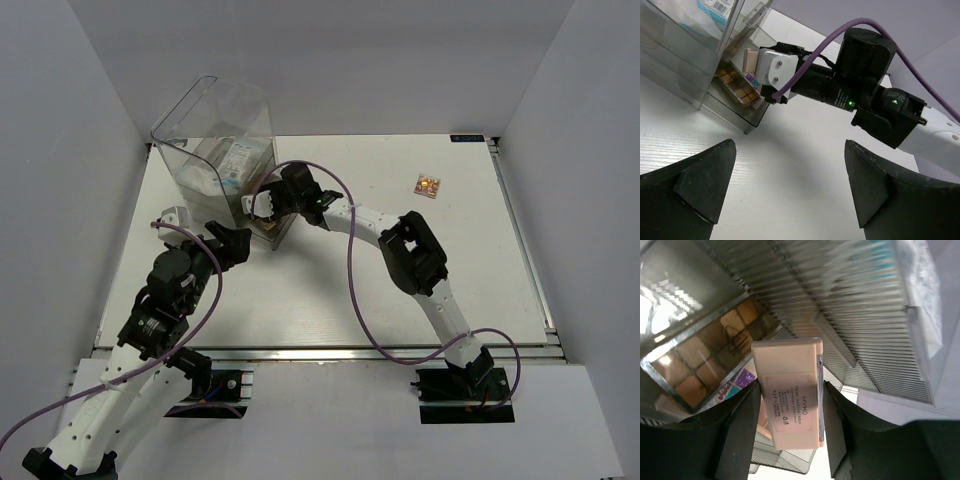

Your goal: Organize the makeup

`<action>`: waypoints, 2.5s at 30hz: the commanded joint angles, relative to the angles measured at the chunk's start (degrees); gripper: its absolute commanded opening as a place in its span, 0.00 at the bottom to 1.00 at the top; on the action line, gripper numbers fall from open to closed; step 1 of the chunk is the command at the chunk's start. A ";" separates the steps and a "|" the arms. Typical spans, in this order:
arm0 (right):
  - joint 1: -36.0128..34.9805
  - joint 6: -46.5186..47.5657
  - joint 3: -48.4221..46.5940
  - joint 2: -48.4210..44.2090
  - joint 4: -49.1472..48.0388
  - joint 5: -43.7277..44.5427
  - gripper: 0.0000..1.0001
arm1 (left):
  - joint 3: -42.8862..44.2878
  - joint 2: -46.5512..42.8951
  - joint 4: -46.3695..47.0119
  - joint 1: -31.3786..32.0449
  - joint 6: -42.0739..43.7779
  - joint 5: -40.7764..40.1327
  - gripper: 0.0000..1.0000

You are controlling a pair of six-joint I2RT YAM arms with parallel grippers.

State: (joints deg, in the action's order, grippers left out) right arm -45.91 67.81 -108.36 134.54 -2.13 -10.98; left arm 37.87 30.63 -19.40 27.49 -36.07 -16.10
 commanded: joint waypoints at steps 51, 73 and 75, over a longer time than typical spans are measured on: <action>40.99 -77.57 -8.98 0.90 28.24 22.22 0.89 | 0.80 11.82 7.62 -0.15 0.04 5.11 0.98; 38.88 -78.88 -4.23 2.48 27.36 26.99 0.89 | 1.33 11.56 5.60 -0.15 0.39 3.97 0.98; 38.97 -79.06 -3.97 2.74 27.70 25.49 0.87 | 1.33 11.38 5.42 -0.15 0.30 3.88 0.98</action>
State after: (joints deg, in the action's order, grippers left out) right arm -7.09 -9.78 -112.18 136.18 25.89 15.70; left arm 37.08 43.09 -13.30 27.49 -36.01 -11.57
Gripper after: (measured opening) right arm 0.875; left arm 0.982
